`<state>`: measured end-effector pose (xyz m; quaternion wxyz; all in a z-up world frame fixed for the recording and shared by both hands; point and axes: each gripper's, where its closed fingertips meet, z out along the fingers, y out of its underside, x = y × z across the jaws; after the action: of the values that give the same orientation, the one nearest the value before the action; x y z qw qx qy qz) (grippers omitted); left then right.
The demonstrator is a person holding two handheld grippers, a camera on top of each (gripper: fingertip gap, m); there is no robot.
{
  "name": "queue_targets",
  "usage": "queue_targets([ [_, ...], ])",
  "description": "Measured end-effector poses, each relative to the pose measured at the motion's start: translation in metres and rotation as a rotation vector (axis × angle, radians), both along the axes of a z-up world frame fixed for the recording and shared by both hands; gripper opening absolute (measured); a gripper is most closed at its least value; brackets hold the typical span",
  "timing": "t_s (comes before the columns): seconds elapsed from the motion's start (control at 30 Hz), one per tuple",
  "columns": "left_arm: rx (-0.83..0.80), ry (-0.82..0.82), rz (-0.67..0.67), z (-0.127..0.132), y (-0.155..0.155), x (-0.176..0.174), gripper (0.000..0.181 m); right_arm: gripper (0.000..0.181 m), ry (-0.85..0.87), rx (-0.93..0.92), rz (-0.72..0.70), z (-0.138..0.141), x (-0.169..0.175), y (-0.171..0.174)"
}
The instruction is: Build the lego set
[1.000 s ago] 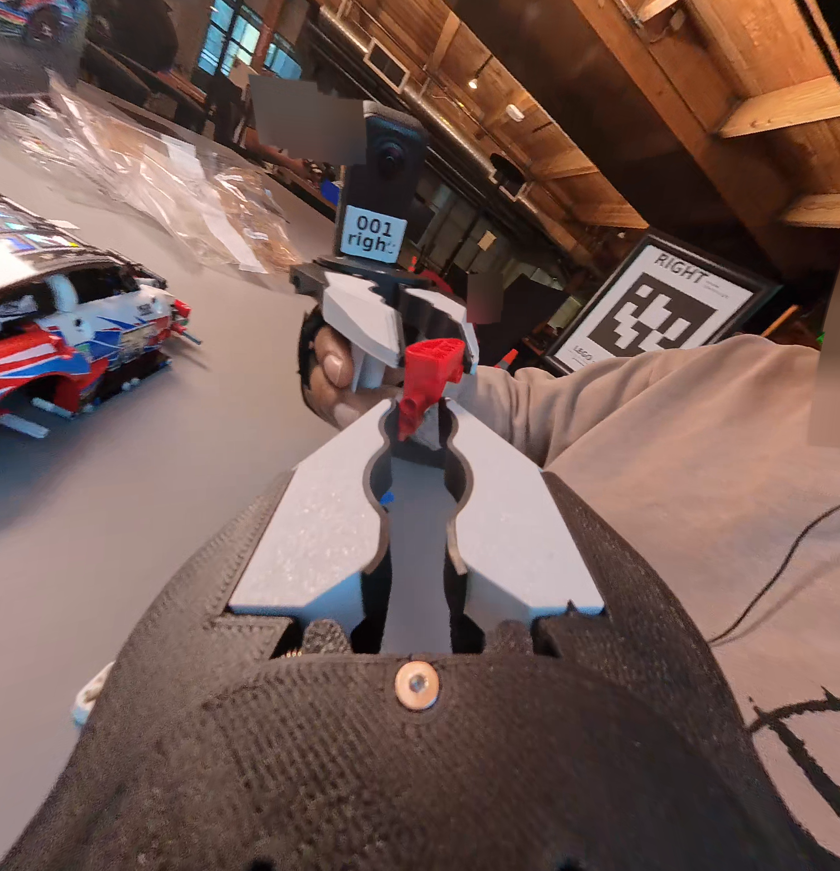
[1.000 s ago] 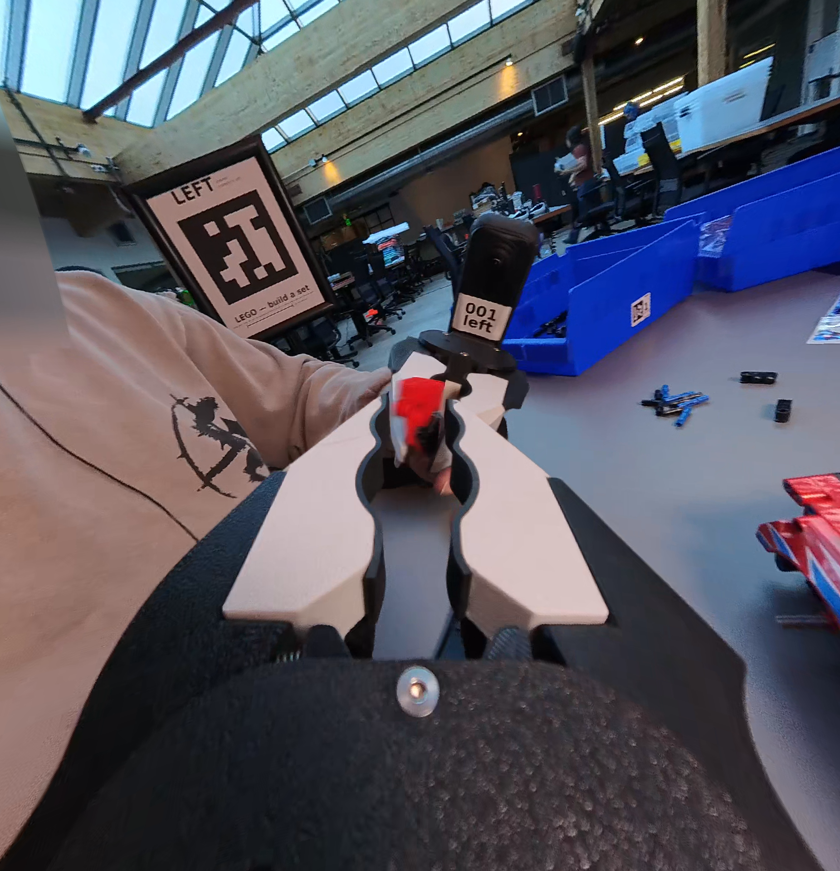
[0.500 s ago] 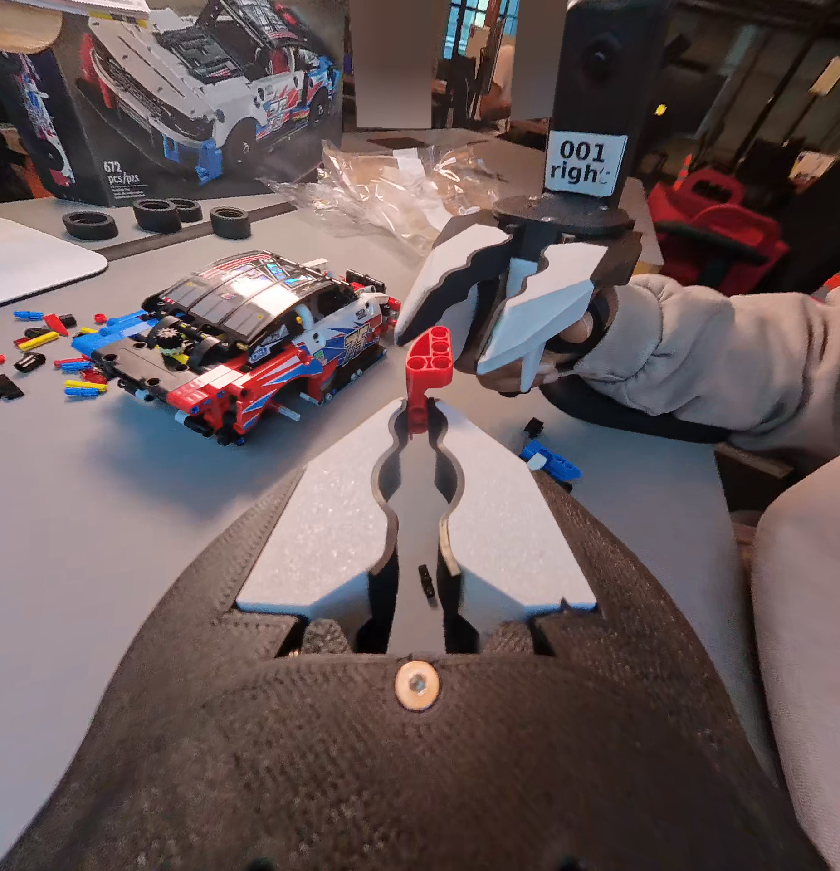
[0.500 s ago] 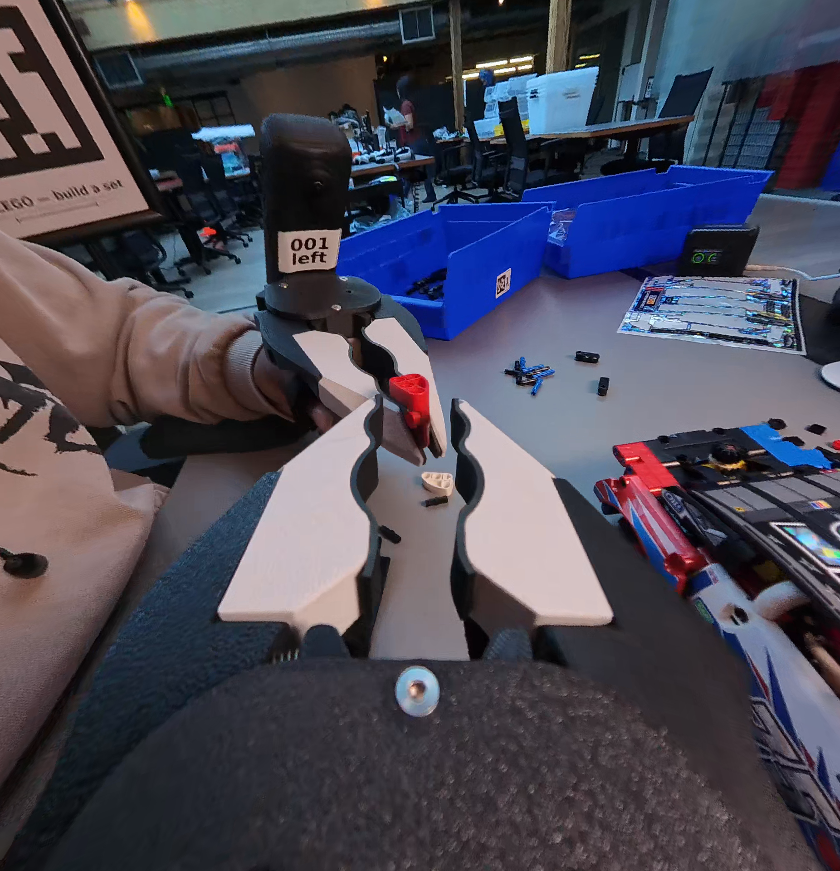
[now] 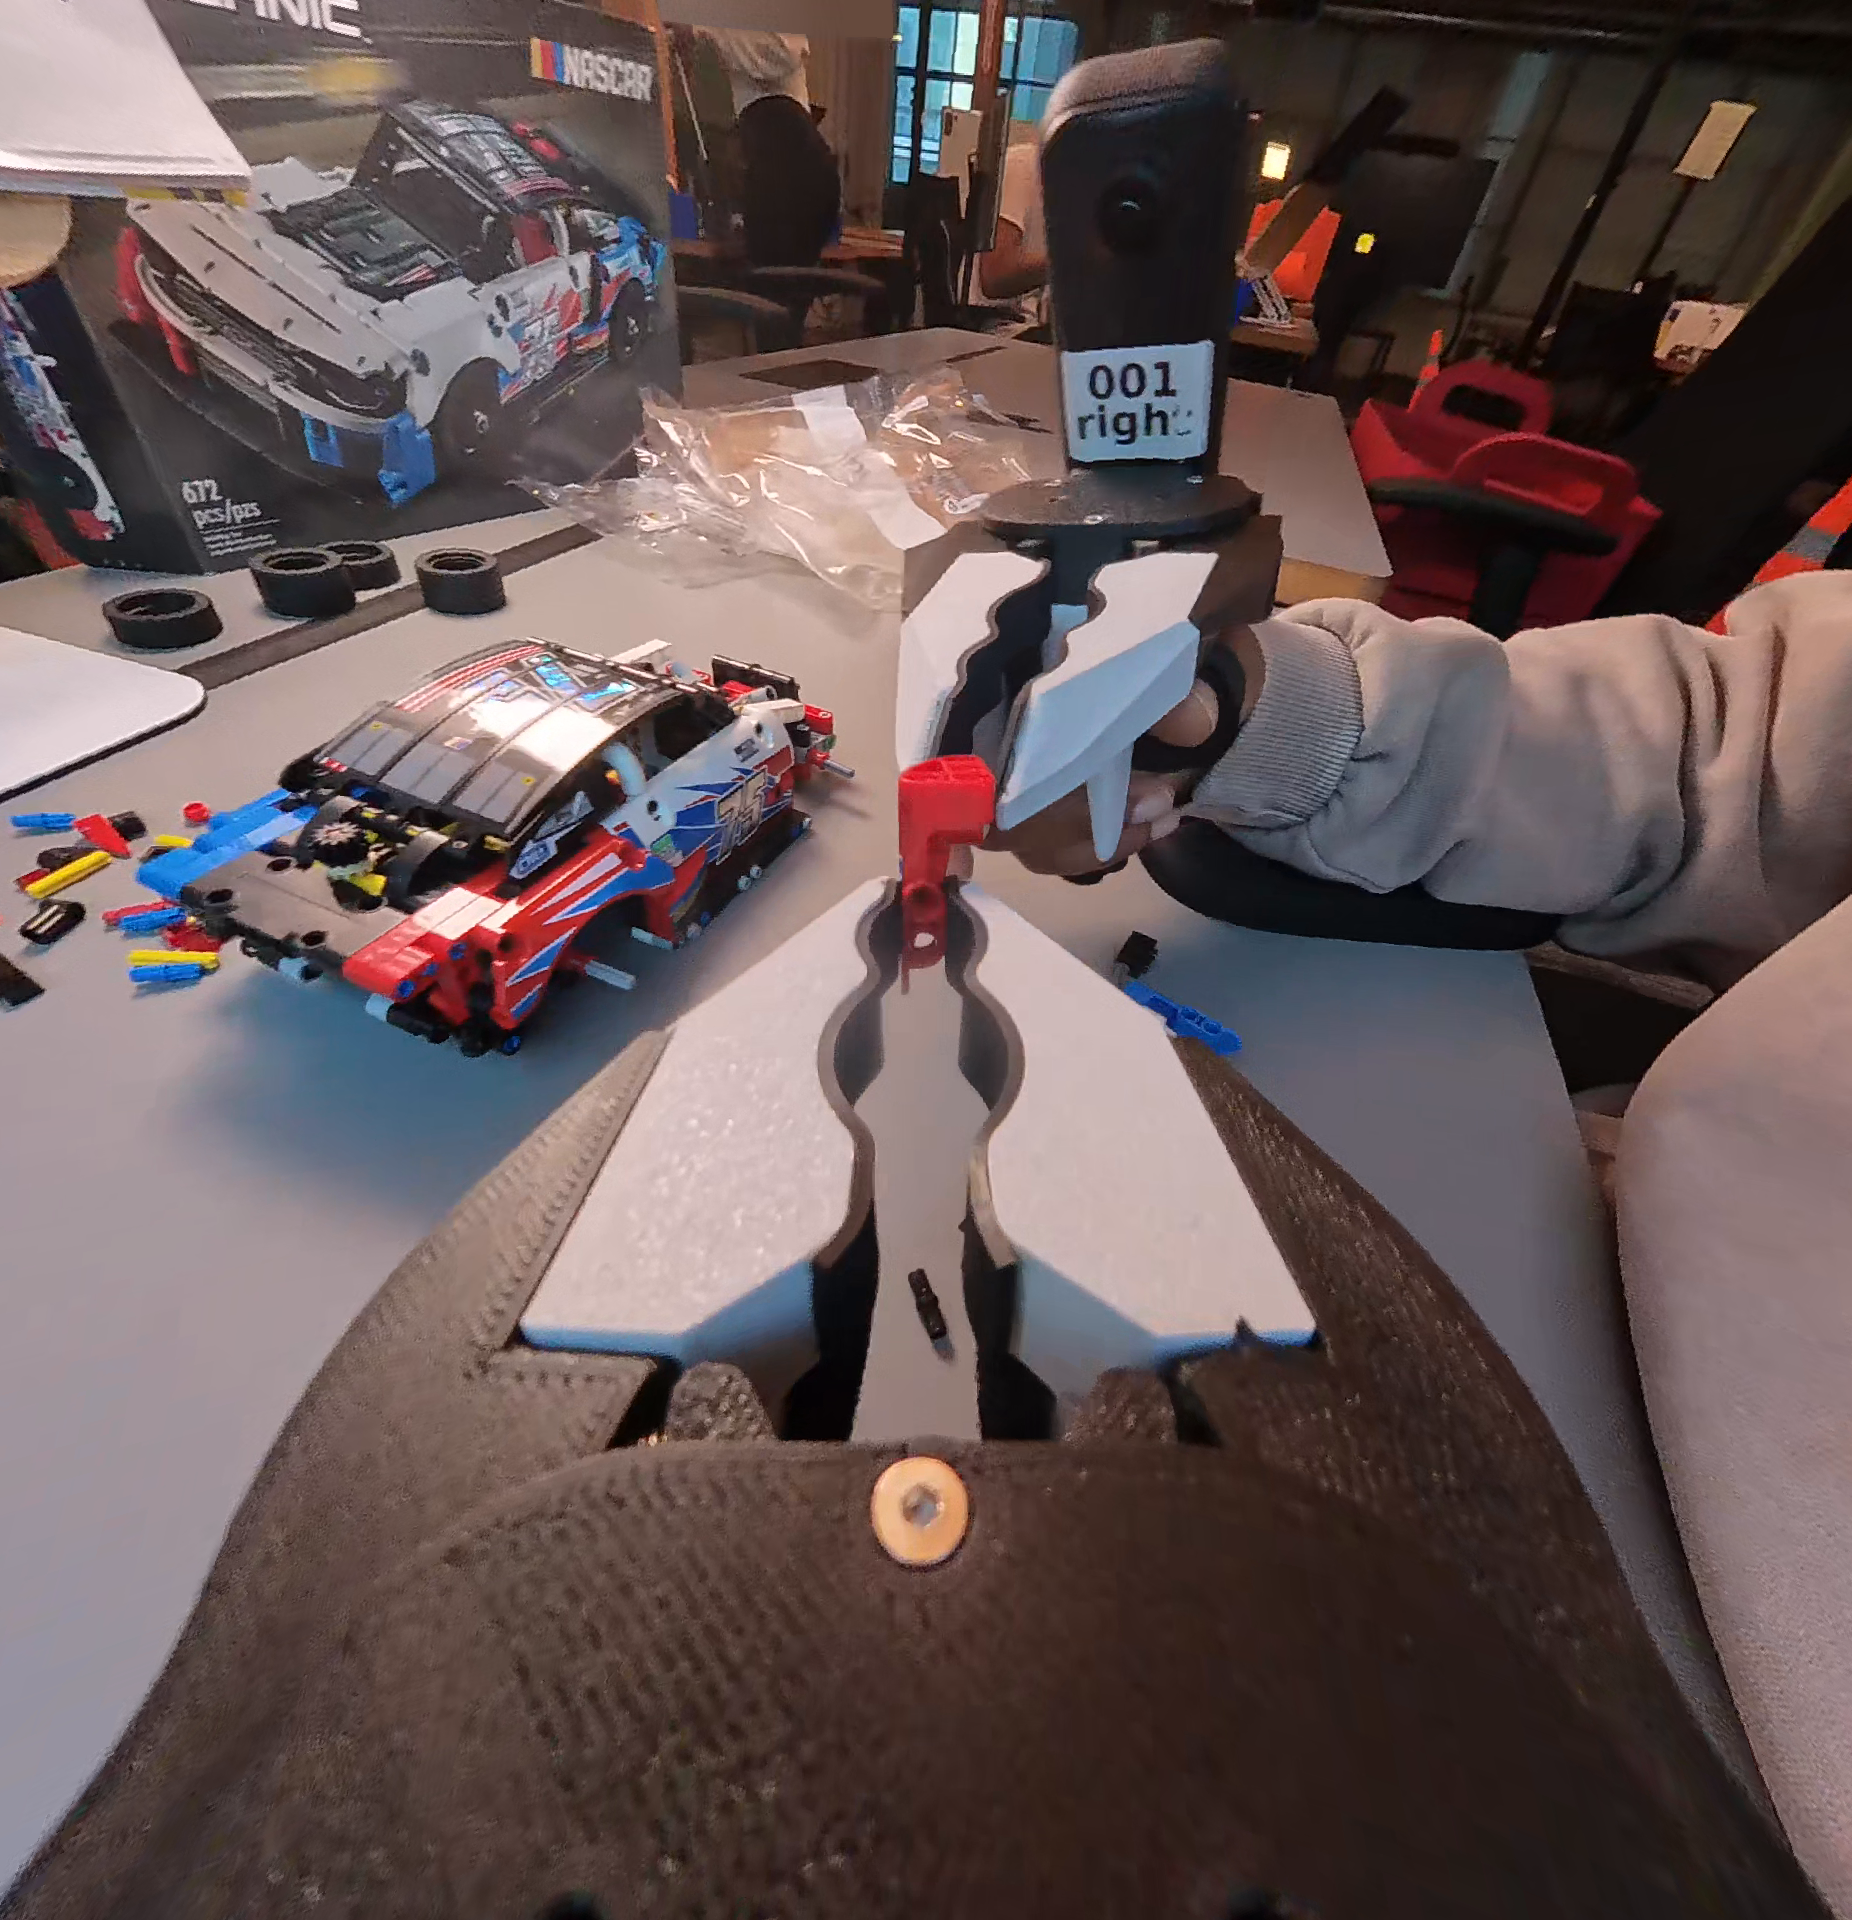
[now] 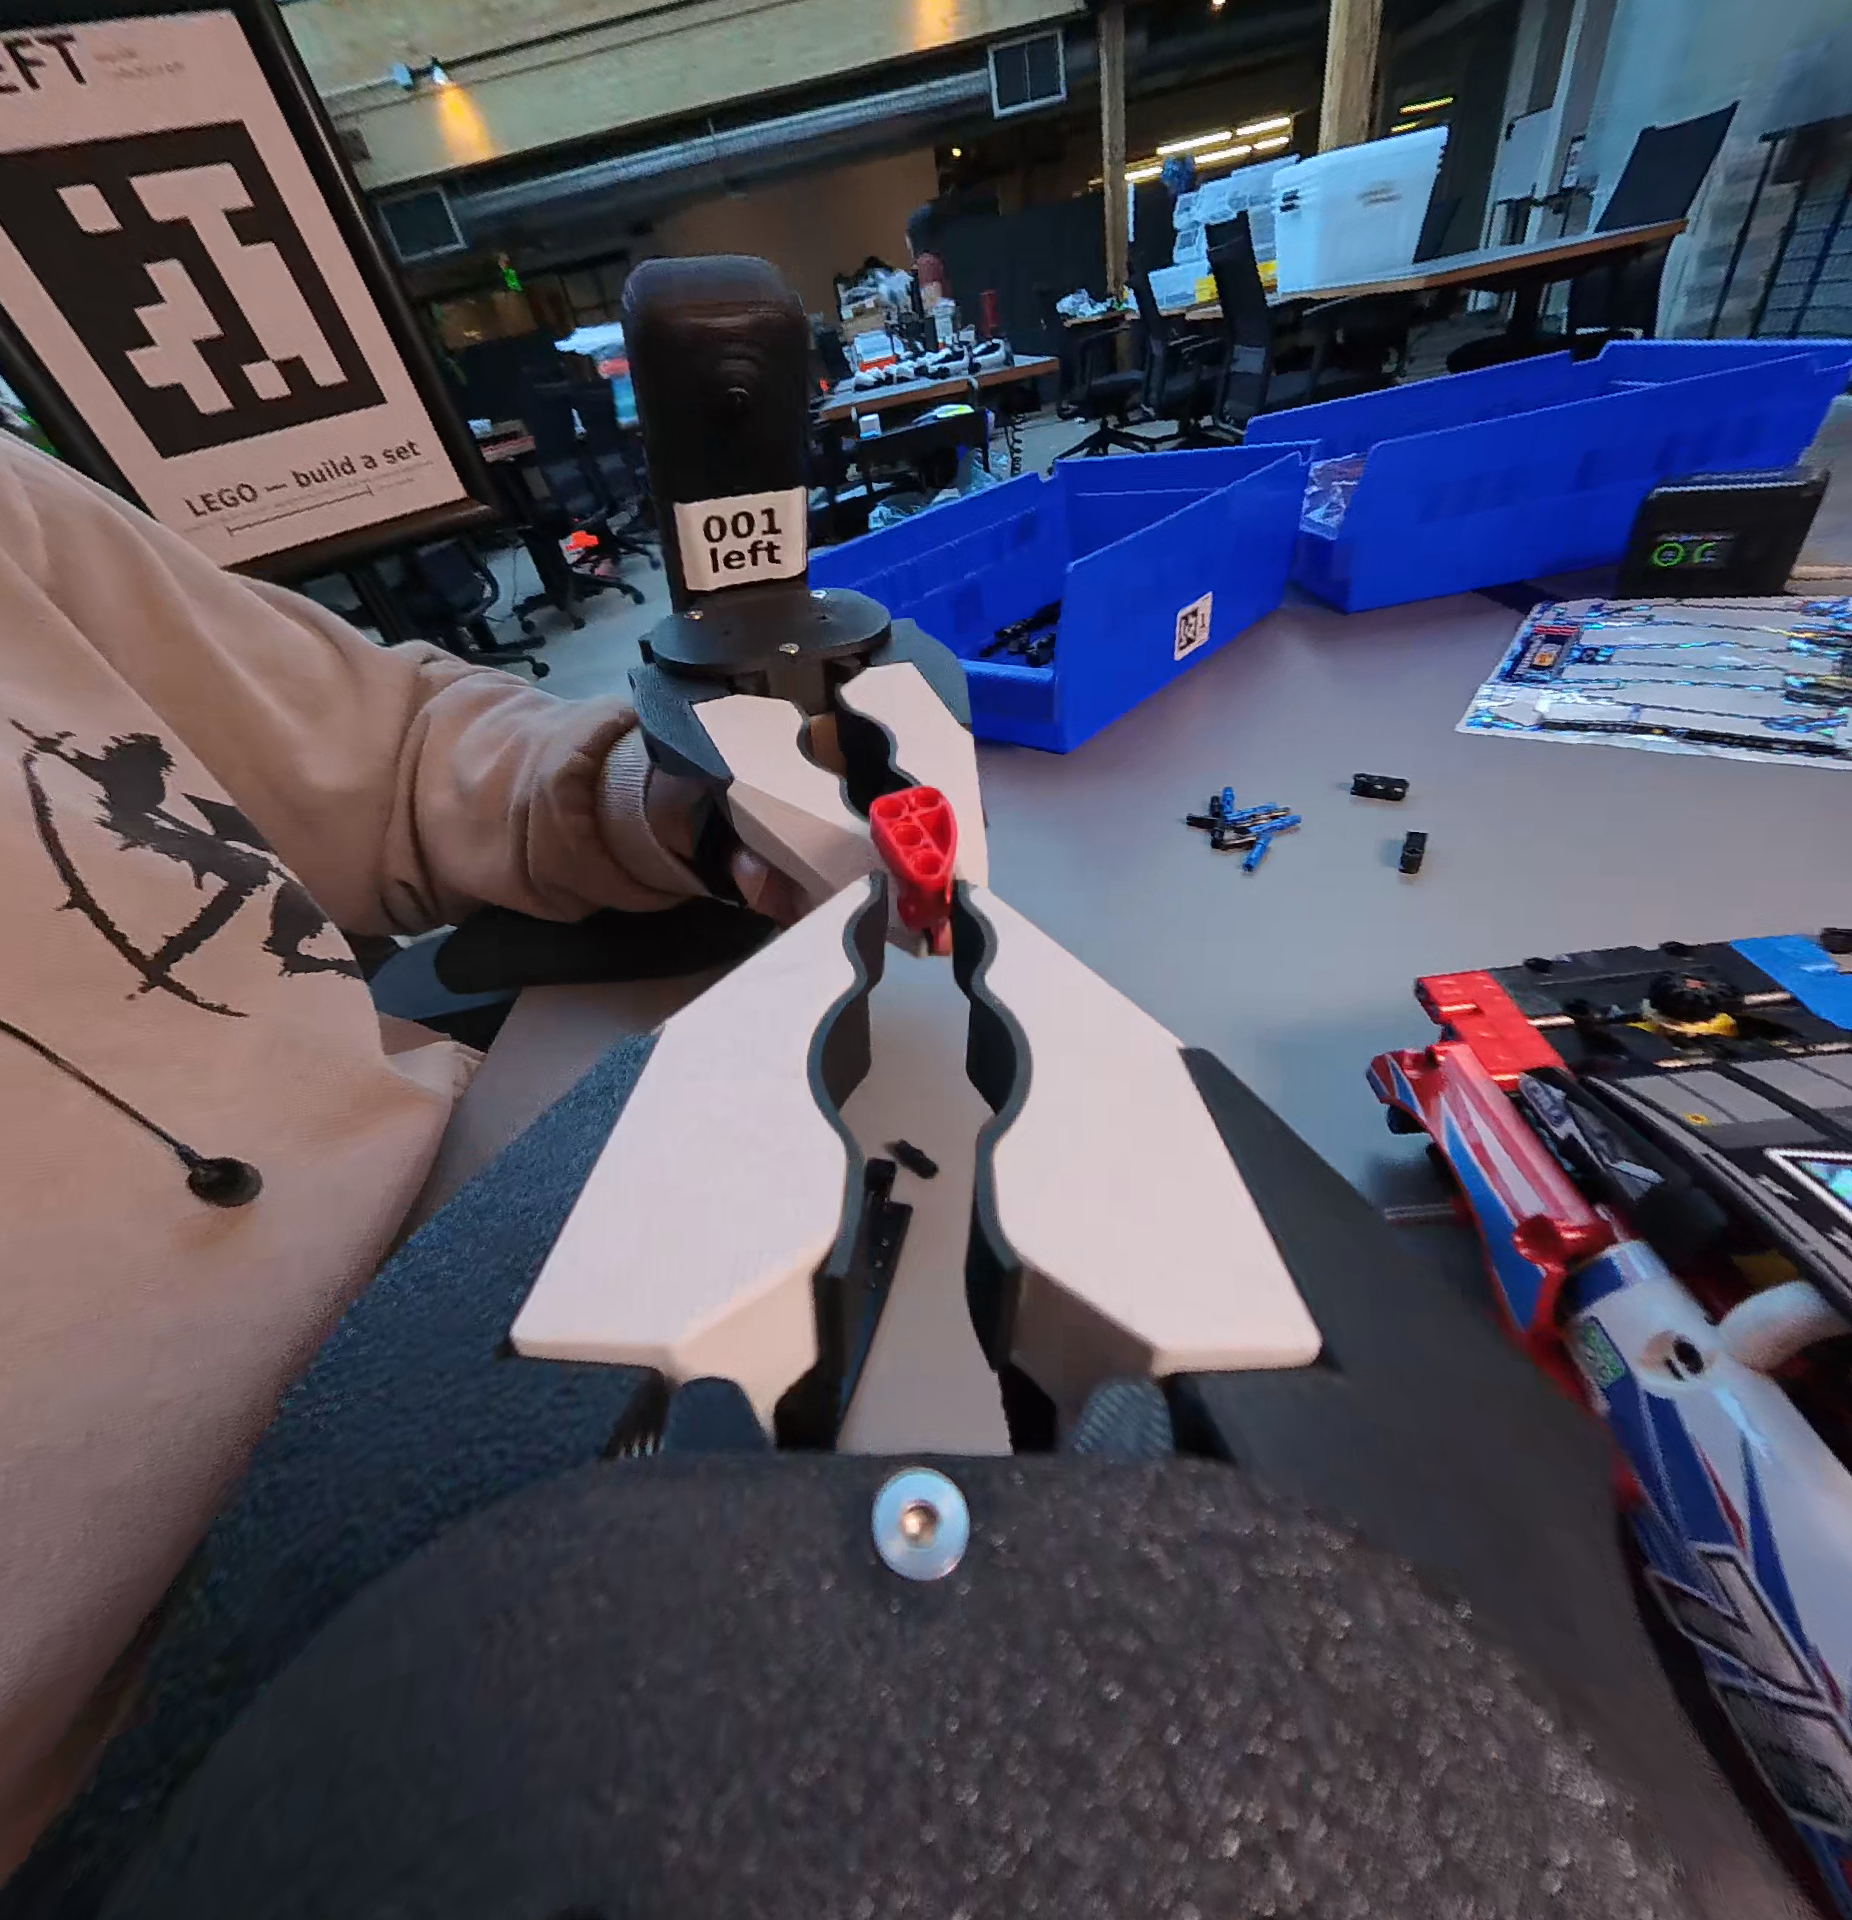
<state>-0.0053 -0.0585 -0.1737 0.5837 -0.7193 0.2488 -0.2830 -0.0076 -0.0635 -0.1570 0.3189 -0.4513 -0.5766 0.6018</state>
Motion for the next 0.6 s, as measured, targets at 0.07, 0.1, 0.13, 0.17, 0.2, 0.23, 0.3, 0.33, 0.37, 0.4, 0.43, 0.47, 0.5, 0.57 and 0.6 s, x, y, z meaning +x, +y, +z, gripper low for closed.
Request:
queue_targets([
  [0.07, -0.013, -0.017, 0.054, 0.002, 0.006, -0.016, 0.004, 0.016, -0.058, 0.112, -0.043, -0.004, 0.005, 0.012],
  [0.1, -0.021, -0.03, 0.076, 0.002, 0.009, -0.024, 0.004, 0.019, -0.113, 0.196, -0.047, -0.009, 0.012, 0.017],
  [0.13, -0.029, -0.048, 0.091, 0.001, 0.011, -0.03, 0.004, 0.018, -0.181, 0.268, -0.028, -0.016, 0.023, 0.021],
  [0.17, -0.042, -0.07, 0.1, 0.001, 0.013, -0.035, 0.004, 0.017, -0.268, 0.317, 0.001, -0.026, 0.037, 0.023],
  [0.2, -0.057, -0.091, 0.107, -0.001, 0.015, -0.039, 0.004, 0.016, -0.363, 0.346, 0.037, -0.037, 0.052, 0.022],
  [0.23, -0.069, -0.108, 0.11, -0.002, 0.016, -0.041, 0.004, 0.016, -0.453, 0.364, 0.083, -0.049, 0.067, 0.018],
  [0.3, -0.088, -0.12, 0.099, -0.005, 0.017, -0.041, 0.004, 0.015, -0.607, 0.408, 0.149, -0.073, 0.095, 0.01],
  [0.33, -0.091, -0.116, 0.092, -0.007, 0.017, -0.039, 0.004, 0.015, -0.664, 0.44, 0.155, -0.085, 0.103, 0.009],
  [0.37, -0.094, -0.109, 0.085, -0.009, 0.017, -0.036, 0.004, 0.015, -0.702, 0.466, 0.156, -0.095, 0.109, 0.008],
  [0.4, -0.098, -0.101, 0.075, -0.011, 0.017, -0.034, 0.004, 0.015, -0.736, 0.481, 0.163, -0.103, 0.114, 0.005],
  [0.43, -0.102, -0.095, 0.067, -0.013, 0.016, -0.031, 0.004, 0.014, -0.764, 0.497, 0.163, -0.11, 0.117, 0.005],
  [0.47, -0.106, -0.089, 0.06, -0.015, 0.016, -0.028, 0.005, 0.014, -0.776, 0.513, 0.158, -0.114, 0.118, 0.005],
  [0.5, -0.11, -0.083, 0.053, -0.017, 0.015, -0.026, 0.005, 0.013, -0.778, 0.516, 0.158, -0.116, 0.119, 0.004],
  [0.57, -0.116, -0.068, 0.043, -0.021, 0.013, -0.021, 0.004, 0.012, -0.788, 0.517, 0.15, -0.122, 0.118, 0.004],
  [0.6, -0.118, -0.062, 0.037, -0.022, 0.013, -0.02, 0.005, 0.011, -0.783, 0.529, 0.136, -0.122, 0.117, 0.006],
])
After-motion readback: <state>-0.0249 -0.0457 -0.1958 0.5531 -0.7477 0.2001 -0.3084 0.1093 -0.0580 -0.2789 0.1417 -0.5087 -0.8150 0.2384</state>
